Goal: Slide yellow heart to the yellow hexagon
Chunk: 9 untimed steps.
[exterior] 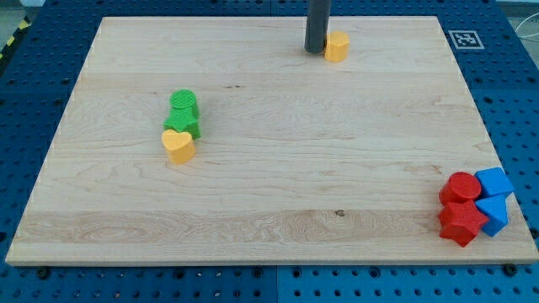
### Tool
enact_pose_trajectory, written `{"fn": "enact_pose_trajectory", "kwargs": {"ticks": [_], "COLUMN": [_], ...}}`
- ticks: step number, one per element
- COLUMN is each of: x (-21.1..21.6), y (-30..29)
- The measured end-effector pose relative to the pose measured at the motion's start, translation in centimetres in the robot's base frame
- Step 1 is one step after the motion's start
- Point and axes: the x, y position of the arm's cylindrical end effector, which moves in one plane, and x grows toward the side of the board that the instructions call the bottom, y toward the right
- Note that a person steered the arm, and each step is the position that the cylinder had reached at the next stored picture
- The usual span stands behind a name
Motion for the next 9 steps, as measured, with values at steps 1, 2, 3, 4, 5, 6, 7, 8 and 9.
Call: {"fn": "enact_pose_trajectory", "kwargs": {"ticks": [1,2,3,4,5,6,7,8,9], "x": [0.0,0.7,5.1,12.0,19.0,21.2,21.2,21.2,21.2], "y": [-6.1,-14.3,-20.4,-25.5,-28.3,-25.8,-22.4,-19.4,-16.1]}}
